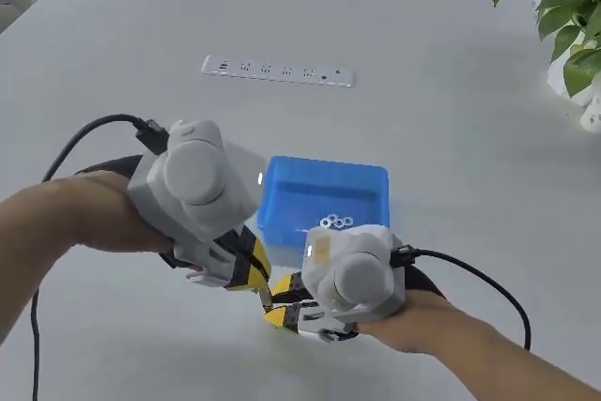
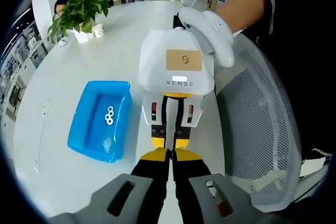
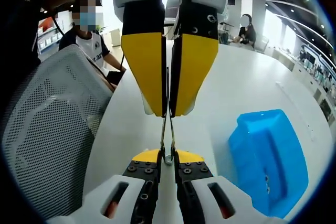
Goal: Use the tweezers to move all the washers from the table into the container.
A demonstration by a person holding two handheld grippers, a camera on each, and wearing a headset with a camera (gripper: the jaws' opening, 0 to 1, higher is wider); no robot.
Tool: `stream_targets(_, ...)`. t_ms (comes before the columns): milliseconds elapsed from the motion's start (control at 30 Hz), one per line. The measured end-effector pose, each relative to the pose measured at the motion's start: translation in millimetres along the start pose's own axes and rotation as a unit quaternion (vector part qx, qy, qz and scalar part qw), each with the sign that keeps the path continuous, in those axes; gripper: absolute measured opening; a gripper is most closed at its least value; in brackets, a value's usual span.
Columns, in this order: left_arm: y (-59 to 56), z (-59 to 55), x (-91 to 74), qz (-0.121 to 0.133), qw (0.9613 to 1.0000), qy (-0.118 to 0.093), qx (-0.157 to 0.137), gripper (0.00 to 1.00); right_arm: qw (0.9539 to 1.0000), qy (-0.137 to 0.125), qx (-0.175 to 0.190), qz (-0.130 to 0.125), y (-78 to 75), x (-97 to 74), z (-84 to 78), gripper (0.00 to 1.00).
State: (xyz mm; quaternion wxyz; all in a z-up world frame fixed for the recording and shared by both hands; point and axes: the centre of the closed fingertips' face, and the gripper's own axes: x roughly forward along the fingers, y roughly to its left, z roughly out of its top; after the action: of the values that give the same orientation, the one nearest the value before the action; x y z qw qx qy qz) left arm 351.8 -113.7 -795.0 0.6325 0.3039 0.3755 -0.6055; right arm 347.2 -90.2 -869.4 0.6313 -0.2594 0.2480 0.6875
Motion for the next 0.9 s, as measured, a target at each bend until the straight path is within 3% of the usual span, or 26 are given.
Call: stream_targets(900, -2.7, -0.9, 2.3, -0.005, 1.0, 0.0, -0.004, 0.06, 1.0, 0.002, -0.004, 0.008, 6.5, 2.7, -1.0, 0.12)
